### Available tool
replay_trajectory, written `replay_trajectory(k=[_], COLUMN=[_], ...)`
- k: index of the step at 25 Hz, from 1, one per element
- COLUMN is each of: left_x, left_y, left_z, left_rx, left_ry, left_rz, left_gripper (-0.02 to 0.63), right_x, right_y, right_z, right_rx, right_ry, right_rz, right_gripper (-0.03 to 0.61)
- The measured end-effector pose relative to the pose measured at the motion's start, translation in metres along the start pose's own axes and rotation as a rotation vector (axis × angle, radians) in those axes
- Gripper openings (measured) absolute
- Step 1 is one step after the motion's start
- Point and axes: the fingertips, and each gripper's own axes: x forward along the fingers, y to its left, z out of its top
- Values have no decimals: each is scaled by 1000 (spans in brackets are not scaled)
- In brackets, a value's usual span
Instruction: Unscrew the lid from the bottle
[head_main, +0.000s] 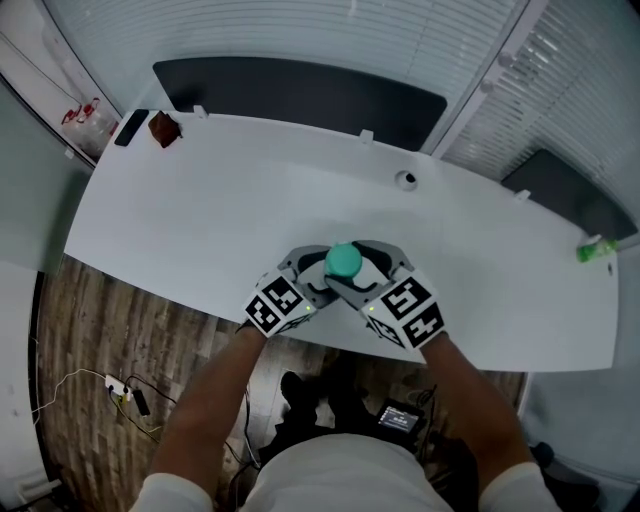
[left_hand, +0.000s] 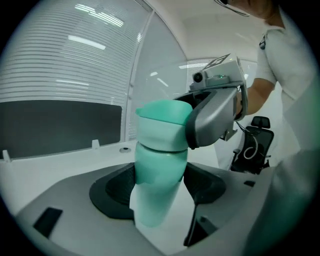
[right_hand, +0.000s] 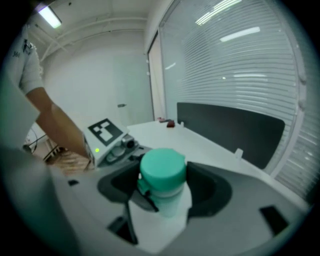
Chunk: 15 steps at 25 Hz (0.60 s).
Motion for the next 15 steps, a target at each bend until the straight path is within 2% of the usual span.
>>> replay_trajectory(k=[3,5,7,11,15], left_x=[-2,-3,-5,-12,-6], left_y=[-2,-1,2,8,12], left_z=[1,2,4,1,-1], left_rx=[47,65,59,-2,-46], left_ry=[35,40,17,-40,-25], left_rz=[-66,-50,24,260,420], left_gripper=[316,318,318,318,318], right_x=[0,0,1,1,2], right_y=[3,3,1,-2,-3], right_z=[1,1,1,2,3], right_rx=[-7,6,29,93,139], right_ry=[4,-1,-9,-23,-34], right_rz=[35,21,-14,-94,-177], right_gripper=[311,311,311,310,310])
